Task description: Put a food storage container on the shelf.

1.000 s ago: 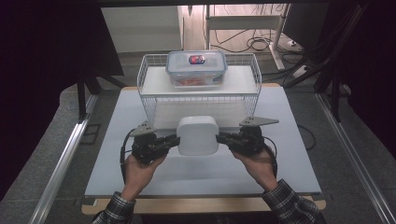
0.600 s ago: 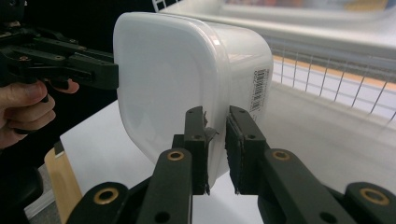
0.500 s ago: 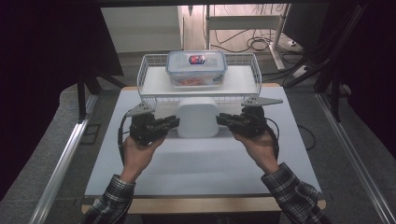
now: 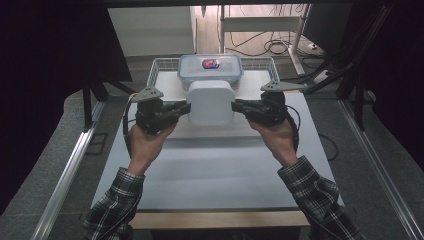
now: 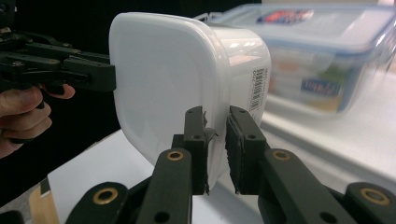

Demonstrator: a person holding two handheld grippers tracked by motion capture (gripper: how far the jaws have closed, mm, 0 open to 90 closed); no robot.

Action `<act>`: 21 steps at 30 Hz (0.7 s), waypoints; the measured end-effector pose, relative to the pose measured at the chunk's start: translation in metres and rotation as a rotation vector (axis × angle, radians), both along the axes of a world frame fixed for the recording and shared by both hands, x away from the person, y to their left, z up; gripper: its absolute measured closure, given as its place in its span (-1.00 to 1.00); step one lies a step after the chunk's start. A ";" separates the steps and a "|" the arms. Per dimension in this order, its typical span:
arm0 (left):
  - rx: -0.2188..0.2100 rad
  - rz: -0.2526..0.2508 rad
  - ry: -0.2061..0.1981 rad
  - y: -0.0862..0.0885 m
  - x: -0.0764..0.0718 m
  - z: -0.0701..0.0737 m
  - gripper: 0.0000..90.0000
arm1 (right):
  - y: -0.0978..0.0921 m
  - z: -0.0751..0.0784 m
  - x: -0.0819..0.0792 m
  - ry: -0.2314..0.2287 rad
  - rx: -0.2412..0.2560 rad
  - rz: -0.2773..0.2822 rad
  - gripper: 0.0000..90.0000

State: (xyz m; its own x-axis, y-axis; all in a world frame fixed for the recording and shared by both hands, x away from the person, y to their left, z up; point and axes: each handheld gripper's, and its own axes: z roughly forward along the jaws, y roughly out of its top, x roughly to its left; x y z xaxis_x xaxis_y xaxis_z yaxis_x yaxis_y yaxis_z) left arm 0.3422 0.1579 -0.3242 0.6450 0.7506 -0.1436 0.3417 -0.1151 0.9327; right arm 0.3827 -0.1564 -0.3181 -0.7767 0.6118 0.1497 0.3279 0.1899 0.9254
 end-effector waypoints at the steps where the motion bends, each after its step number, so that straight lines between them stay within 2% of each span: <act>1: -0.001 0.001 -0.006 0.000 0.001 0.002 0.74 | 0.000 0.004 0.002 -0.009 0.002 0.000 0.75; 14: -0.014 0.022 -0.065 0.003 0.027 0.045 0.74 | 0.006 0.044 0.028 -0.048 0.022 -0.017 0.74; 21: -0.026 0.032 -0.077 0.002 0.046 0.056 0.74 | 0.009 0.061 0.046 -0.061 0.024 -0.049 0.73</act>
State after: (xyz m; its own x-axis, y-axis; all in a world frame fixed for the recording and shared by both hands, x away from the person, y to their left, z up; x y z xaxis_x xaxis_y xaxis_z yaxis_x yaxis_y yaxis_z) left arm 0.3882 0.1600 -0.2679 0.6309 0.7674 -0.1146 0.2720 -0.0803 0.9590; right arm 0.4286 -0.1478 -0.2566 -0.7544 0.6458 0.1176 0.2786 0.1528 0.9482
